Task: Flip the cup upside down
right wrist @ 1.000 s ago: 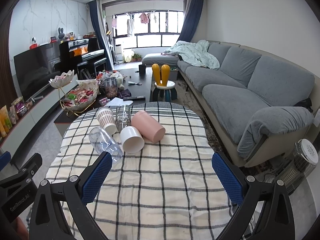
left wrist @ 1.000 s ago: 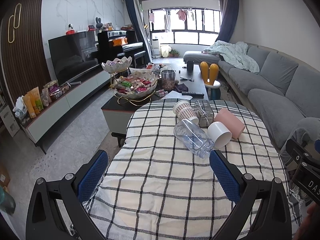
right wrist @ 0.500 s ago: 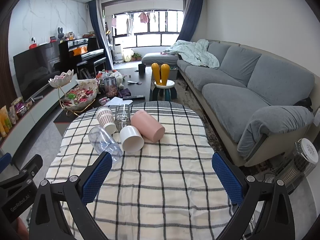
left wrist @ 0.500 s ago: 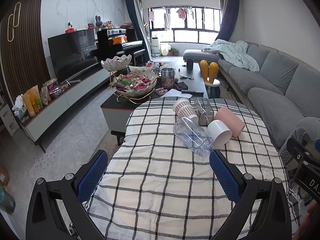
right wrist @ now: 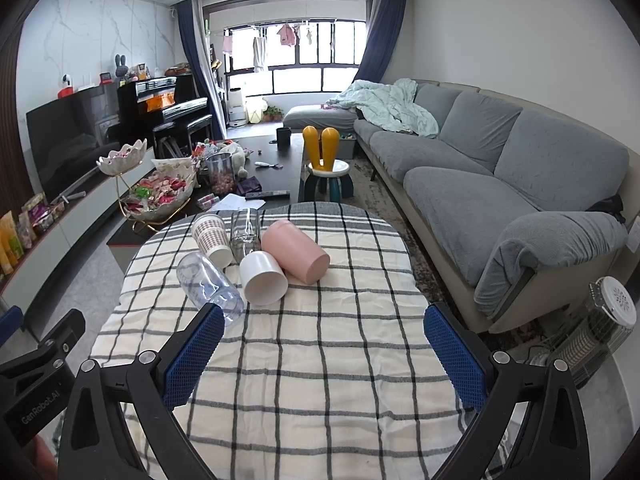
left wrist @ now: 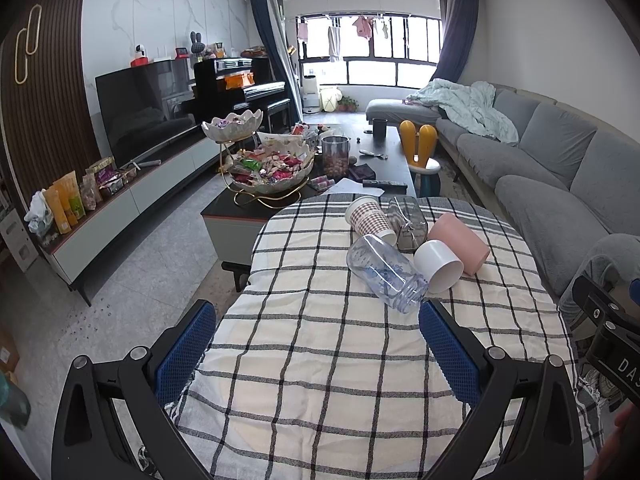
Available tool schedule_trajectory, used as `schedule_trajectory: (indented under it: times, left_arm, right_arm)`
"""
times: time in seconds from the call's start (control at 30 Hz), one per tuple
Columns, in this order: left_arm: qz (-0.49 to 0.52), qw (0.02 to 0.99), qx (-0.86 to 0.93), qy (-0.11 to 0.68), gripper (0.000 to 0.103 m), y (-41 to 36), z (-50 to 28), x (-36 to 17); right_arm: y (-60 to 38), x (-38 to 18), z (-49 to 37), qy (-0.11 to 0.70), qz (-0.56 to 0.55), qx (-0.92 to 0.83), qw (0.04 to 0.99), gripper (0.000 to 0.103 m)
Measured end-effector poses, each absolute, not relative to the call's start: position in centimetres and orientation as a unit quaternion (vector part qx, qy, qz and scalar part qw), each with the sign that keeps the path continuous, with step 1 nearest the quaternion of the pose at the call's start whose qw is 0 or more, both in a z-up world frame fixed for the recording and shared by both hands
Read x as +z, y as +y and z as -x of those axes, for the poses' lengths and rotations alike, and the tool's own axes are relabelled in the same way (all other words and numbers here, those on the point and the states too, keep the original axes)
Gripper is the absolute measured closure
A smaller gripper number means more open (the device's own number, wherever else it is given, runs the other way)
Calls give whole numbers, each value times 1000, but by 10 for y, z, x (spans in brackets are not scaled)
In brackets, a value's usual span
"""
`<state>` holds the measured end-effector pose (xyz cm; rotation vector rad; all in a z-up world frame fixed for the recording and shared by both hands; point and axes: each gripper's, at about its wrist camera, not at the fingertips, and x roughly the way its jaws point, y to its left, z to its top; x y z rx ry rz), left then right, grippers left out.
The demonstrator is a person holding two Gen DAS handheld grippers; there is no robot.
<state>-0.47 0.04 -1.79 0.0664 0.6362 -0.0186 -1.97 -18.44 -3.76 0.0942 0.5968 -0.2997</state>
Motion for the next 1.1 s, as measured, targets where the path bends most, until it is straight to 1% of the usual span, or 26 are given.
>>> schedule_trajectory:
  times: [0.57,0.6,0.67,0.87,1.1]
  left_arm:
    - [-29,949,-12,315,0,-9,4,-28]
    - [-27,949,-11,315,0,-10,4,-29]
    - [-24,948,-10,316,0,-7,-1,-29]
    - [-15,947,3,319,0,4,-21,-24]
    - [-3,943,41,330,0,21,-46,-28]
  right_arm:
    - [-184,-38,20,298,-44,-146,942,2]
    - [-184,-54,15,299,-44,-145,942,2]
    - [-184,-57,13,301,-44,-143,942,2]
    - [-176,-56,-12,316,-40,-126,939,2]
    - [-159,-65,-60,354,-29,-78,931,2]
